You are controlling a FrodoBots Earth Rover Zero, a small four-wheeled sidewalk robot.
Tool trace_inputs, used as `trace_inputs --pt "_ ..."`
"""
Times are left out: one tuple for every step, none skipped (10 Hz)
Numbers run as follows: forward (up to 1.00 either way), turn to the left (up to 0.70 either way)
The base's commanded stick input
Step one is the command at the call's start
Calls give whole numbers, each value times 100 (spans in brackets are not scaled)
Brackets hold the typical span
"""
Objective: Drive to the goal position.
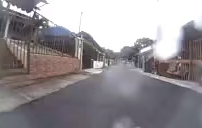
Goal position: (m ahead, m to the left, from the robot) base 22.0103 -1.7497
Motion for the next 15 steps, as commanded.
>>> trace_inputs --pt "70 0" --pt "70 0" --pt "70 0" --pt "70 0" --pt "70 0" --pt "70 0" --pt "70 0" --pt "70 0" --pt "70 0" --pt "70 0" --pt "70 0" --pt "70 0" --pt "70 0" --pt "70 0" --pt "70 -35"
